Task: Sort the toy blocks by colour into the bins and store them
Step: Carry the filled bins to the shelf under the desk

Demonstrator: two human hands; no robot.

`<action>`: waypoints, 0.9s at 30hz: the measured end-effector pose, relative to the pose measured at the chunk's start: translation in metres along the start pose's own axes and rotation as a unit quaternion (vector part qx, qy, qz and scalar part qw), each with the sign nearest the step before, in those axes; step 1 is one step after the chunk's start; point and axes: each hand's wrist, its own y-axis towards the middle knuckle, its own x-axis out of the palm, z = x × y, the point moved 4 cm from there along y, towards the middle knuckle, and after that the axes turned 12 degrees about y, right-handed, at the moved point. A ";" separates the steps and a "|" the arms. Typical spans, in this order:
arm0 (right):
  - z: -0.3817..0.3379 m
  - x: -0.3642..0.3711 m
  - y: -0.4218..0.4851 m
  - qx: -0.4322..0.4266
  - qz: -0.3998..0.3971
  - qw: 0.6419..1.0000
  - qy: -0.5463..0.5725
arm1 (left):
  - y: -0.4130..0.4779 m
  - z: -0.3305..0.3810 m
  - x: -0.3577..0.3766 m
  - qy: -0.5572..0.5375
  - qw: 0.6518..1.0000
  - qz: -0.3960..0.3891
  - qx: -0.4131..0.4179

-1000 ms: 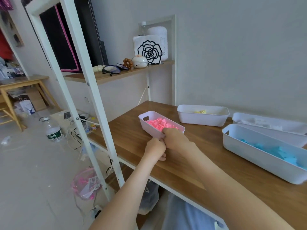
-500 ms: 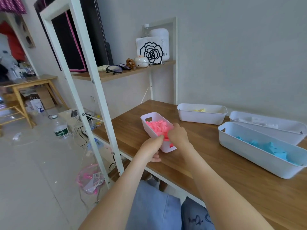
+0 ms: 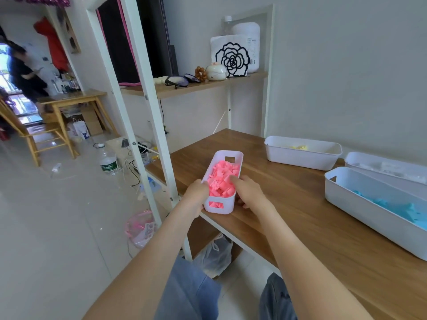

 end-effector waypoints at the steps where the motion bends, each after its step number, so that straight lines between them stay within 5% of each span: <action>1: 0.000 0.003 0.002 -0.004 0.010 1.000 0.024 | -0.001 -0.002 -0.002 -0.003 1.000 0.000 0.002; 6: -0.003 0.018 0.003 0.001 0.017 0.998 0.054 | -0.013 -0.014 -0.009 -0.025 0.998 -0.064 0.013; 16: 0.012 0.063 -0.020 0.014 -0.104 0.982 0.160 | -0.028 -0.064 -0.033 -0.218 0.950 -0.222 0.021; 24: 0.019 0.089 -0.060 -0.047 -0.170 0.960 0.217 | -0.053 -0.096 -0.054 -0.237 0.951 -0.184 0.078; 27: 0.009 0.104 -0.069 -0.124 -0.125 0.966 0.188 | -0.063 -0.109 -0.063 -0.227 0.953 -0.181 0.089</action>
